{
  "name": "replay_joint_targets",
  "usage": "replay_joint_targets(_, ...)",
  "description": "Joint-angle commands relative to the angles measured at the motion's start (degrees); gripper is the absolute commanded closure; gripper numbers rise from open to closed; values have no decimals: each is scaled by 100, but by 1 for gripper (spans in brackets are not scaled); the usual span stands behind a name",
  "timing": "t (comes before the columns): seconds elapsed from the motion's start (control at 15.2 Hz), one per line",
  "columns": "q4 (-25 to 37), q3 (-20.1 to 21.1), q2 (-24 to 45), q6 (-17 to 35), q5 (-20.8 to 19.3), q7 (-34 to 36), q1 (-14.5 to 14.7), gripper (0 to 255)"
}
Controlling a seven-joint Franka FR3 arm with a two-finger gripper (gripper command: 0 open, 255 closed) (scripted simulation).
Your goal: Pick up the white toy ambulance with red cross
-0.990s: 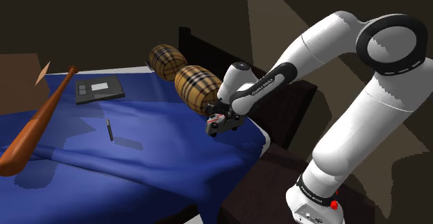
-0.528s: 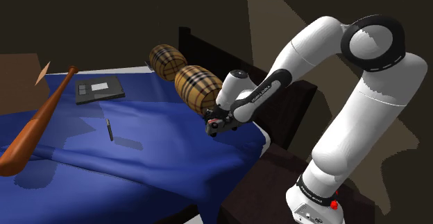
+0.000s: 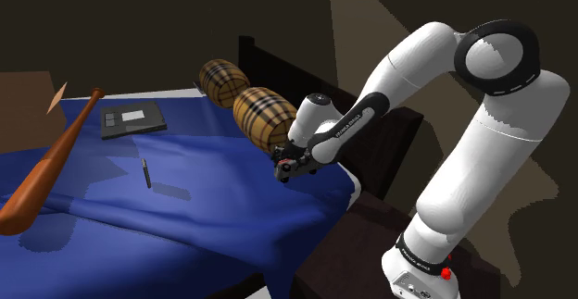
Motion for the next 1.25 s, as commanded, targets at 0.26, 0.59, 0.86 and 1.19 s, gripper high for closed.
replay_joint_targets(0.26, -9, 42, -244, -216, 404, -315, 26, 255)
replay_joint_targets(0.59, 42, 22, -646, -639, 906, -709, 128, 255)
replay_joint_targets(0.86, 116, -26, -938, -989, 1168, -919, 210, 255)
replay_joint_targets(1.19, 192, -67, -1149, -1268, 1317, -1041, 266, 255)
